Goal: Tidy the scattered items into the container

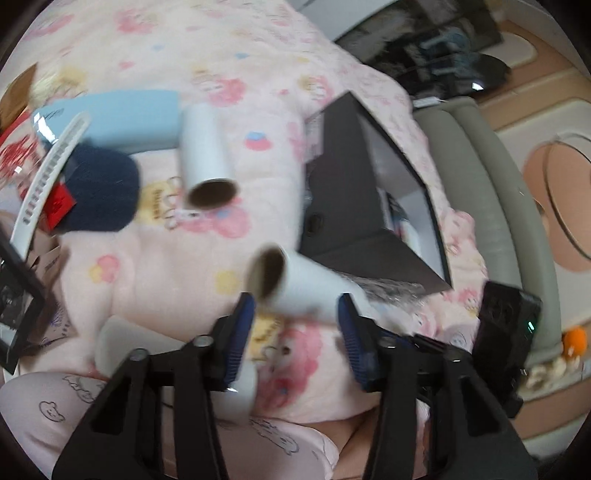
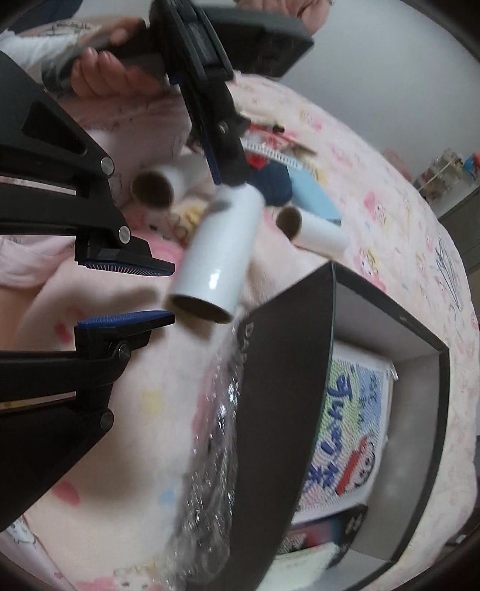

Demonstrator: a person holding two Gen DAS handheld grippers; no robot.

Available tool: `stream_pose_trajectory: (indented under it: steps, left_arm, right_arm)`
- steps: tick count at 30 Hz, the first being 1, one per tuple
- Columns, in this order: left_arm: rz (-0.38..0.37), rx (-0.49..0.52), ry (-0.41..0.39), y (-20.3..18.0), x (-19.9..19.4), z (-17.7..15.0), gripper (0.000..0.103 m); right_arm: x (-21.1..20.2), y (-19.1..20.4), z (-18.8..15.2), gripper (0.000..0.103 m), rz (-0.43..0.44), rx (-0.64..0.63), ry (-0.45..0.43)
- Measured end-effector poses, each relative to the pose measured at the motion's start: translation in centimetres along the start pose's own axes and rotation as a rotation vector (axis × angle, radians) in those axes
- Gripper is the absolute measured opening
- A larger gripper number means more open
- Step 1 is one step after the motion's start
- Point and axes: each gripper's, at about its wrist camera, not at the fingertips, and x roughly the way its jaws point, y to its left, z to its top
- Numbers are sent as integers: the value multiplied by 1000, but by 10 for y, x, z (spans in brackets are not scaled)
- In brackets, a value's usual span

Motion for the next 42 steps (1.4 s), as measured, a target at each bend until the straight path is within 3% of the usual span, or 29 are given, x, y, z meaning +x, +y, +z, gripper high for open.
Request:
stream_pose_trajectory:
  steps: [4,8,12,13,15,19,21,32,36,42]
  left_arm:
    - [98,-19,-61,0,-5,-2,37]
    - [55,-93,-163,12,-19,10,37]
    - [-4,-109,-192,14,-18,14,37]
    - [-14,-95,-196,11,-18,14,37]
    - [-29,-63,-188,3,-14,15,37]
    - [60,-12,-121,-9,5,15,37]
    - [63,0,-94,-11,9,13,37]
    - [-25,88,-20,-26,12,-3,38]
    - [-11,134,32,-38,24,-10,38]
    - [41,188,25,-50,26,-19,38]
  right_arm:
    - [5,-6,8,21,40,32,-21]
    - [3,-17,13,22,3,71,-43]
    - [4,-28,15,41,12,108,-56]
    - [7,-30,16,42,25,114,-55]
    - [15,-36,18,42,58,140,-36]
    - [23,-40,20,42,129,188,-53]
    - [22,-36,20,41,137,171,-64]
    - [-25,-27,12,36,88,63,-130]
    - [-33,-29,13,37,74,58,-118]
    - [-34,-21,3,37,12,-4,-108]
